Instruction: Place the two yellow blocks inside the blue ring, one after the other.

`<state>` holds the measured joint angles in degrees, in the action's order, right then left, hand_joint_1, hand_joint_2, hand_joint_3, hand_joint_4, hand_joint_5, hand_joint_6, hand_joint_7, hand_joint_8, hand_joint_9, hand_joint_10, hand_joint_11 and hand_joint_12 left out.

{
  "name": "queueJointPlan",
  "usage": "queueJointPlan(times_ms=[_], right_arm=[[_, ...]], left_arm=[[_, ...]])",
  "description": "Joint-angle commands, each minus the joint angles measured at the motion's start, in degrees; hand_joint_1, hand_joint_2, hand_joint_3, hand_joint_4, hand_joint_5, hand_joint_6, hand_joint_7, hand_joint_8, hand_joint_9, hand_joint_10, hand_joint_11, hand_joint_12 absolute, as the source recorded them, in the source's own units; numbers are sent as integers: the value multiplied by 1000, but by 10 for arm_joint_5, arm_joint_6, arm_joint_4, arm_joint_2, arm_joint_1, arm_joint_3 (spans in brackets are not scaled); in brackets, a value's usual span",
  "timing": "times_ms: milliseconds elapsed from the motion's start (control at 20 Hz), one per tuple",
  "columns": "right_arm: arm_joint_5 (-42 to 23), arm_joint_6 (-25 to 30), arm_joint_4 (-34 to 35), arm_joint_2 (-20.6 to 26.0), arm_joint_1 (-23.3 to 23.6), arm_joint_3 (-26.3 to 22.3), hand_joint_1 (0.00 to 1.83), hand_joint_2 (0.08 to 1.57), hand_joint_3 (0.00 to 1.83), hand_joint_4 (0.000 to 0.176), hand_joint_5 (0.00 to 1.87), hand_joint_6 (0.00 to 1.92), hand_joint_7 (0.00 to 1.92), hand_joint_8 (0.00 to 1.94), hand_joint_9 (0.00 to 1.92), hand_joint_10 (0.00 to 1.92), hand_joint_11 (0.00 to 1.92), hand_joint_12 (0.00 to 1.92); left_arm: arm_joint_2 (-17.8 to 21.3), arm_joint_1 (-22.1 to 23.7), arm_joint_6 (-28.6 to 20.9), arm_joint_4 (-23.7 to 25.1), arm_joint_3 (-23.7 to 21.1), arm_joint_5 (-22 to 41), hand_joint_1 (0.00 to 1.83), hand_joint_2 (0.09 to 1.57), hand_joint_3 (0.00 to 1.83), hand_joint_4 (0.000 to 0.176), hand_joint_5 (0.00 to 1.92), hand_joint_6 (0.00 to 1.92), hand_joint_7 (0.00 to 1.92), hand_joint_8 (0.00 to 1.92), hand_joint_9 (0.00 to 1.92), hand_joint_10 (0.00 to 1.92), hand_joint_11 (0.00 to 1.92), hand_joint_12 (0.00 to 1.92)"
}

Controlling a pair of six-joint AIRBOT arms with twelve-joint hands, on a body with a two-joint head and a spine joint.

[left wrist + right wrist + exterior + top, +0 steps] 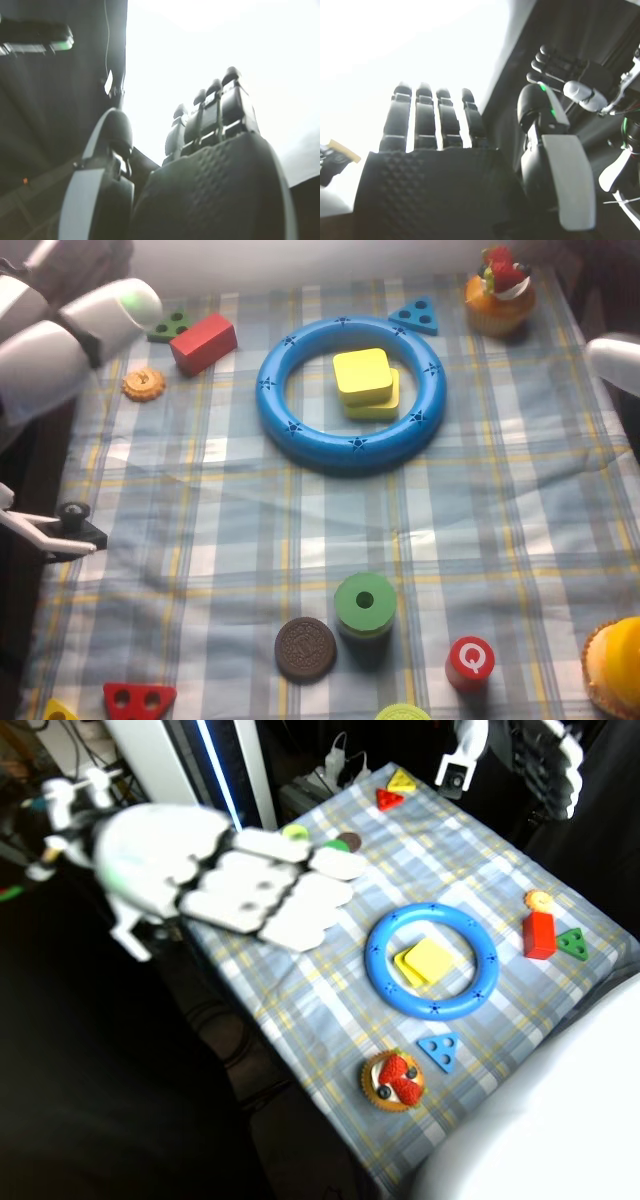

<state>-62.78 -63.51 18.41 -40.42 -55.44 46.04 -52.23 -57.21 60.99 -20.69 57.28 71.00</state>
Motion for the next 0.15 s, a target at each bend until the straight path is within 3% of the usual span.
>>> queueJointPlan(times_ms=[0,50,100], right_arm=[[-132,13,8,4,-6,-1,406,1283,0,62,0,0,0,0,0,0,4,5],[-164,25,19,8,-31,-5,418,1282,0,38,0,0,0,0,0,0,8,7],[-199,30,32,12,-52,-10,454,1272,0,39,0,0,0,0,0,0,1,1]], left_arm=[[4,0,-16,6,3,90,305,1376,0,106,0,0,29,29,111,25,0,895],[4,-3,-26,6,3,102,371,1382,1,107,0,0,68,28,134,33,0,1045],[4,-6,-33,6,3,116,460,1393,2,115,3,1,77,18,133,34,0,1025]])
